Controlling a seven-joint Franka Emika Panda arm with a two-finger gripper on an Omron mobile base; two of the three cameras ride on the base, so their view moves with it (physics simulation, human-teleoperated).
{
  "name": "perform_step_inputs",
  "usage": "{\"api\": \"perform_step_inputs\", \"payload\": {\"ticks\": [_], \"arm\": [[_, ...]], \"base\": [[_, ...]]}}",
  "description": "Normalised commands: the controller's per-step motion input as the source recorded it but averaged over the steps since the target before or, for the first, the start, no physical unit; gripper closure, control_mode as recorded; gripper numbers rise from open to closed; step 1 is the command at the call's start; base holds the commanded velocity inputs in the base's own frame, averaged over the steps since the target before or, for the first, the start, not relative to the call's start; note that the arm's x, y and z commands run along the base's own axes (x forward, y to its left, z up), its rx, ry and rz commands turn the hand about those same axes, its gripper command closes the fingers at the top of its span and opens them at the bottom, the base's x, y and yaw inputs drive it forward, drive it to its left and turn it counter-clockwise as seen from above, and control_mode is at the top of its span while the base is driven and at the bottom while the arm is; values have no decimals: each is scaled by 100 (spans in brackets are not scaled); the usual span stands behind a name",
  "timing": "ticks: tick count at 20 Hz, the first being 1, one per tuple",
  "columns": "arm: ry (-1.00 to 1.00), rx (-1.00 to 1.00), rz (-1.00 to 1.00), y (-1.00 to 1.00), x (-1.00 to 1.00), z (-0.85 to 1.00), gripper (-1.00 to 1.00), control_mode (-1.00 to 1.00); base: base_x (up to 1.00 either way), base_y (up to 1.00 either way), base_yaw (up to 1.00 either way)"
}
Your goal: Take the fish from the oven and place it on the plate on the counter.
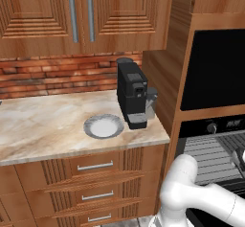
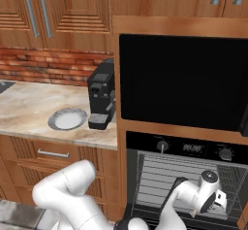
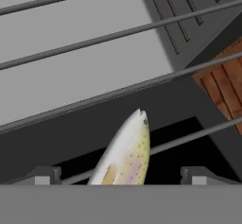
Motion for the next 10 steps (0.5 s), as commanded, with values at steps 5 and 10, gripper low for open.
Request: {"api": "perform_step_inputs", "payload": {"ticks": [5, 10], "arm": [[0, 0, 0, 0, 0, -47, -100, -100], [2, 1, 0, 0, 0, -41, -100, -100]], "base": [[0, 0, 0], [0, 0, 0]]}}
